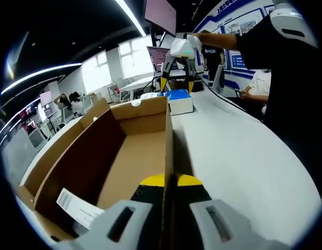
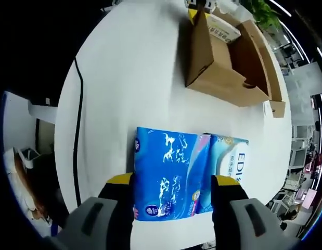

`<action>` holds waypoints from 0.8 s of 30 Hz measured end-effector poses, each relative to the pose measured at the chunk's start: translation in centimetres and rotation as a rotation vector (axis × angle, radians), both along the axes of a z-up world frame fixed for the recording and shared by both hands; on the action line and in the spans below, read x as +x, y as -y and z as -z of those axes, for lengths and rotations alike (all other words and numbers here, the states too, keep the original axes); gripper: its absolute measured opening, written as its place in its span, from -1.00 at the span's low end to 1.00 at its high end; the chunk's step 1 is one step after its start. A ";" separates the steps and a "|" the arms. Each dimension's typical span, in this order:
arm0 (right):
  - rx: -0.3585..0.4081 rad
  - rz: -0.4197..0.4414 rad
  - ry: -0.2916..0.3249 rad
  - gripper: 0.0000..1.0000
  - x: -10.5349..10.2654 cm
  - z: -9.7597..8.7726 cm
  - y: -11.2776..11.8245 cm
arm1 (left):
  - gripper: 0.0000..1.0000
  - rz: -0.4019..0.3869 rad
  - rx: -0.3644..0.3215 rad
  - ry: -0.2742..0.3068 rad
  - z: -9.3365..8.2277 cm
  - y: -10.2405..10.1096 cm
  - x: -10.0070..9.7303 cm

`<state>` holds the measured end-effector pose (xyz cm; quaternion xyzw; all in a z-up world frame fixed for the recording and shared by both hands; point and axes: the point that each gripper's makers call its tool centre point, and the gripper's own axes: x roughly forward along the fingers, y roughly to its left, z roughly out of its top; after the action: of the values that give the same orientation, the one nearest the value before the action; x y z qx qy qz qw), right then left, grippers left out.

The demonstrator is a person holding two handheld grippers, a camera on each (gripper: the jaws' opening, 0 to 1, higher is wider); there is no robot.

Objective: Operate the shoe box by opening the lid, removing the specified soft item, and placing it in the target area until the item is outside and the box remains undamaged.

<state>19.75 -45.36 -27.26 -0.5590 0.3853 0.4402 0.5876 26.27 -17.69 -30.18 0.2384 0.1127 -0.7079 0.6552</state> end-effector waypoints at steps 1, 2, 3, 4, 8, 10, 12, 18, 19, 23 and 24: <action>0.003 -0.004 0.010 0.17 0.2 -0.3 -0.2 | -0.94 0.001 0.000 -0.001 0.0 0.0 0.0; 0.008 -0.015 0.033 0.17 0.5 -1.2 -0.8 | -0.95 0.002 0.001 -0.004 0.0 0.0 -0.1; 0.007 -0.023 0.049 0.17 0.8 -1.8 -1.3 | -0.95 0.002 0.002 -0.006 0.0 0.0 0.0; 0.002 -0.039 0.075 0.17 1.3 -2.6 -1.9 | -0.95 0.002 0.002 -0.008 0.0 0.0 0.0; 0.007 -0.088 0.118 0.15 2.4 -4.7 -4.5 | -0.94 0.005 -0.002 0.006 -0.1 0.1 -0.4; 0.003 -0.112 0.136 0.15 3.1 -5.5 -6.0 | -0.94 0.006 -0.003 0.015 -0.2 0.1 -0.4; 0.010 -0.126 0.144 0.15 3.6 -6.0 -7.2 | -0.94 0.006 -0.003 0.018 -0.2 0.1 -0.5; -0.018 -0.245 0.191 0.17 6.1 -7.3 -11.4 | -0.94 0.021 -0.010 0.044 -0.4 0.0 -0.6; -0.034 -0.258 0.201 0.17 6.7 -7.4 -12.0 | -0.93 0.026 -0.012 0.058 -0.4 0.0 -0.7; -0.031 -0.316 0.221 0.17 8.5 -7.9 -15.5 | -0.93 0.026 -0.011 0.055 -0.4 -0.1 -0.7; -0.040 -0.336 0.234 0.18 9.0 -8.0 -16.2 | -0.93 0.026 -0.011 0.053 -0.4 -0.1 -0.7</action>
<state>28.74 -29.14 -19.24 -0.6743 0.2244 0.4561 0.5356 25.56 -17.63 -29.79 0.2551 0.0883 -0.7102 0.6501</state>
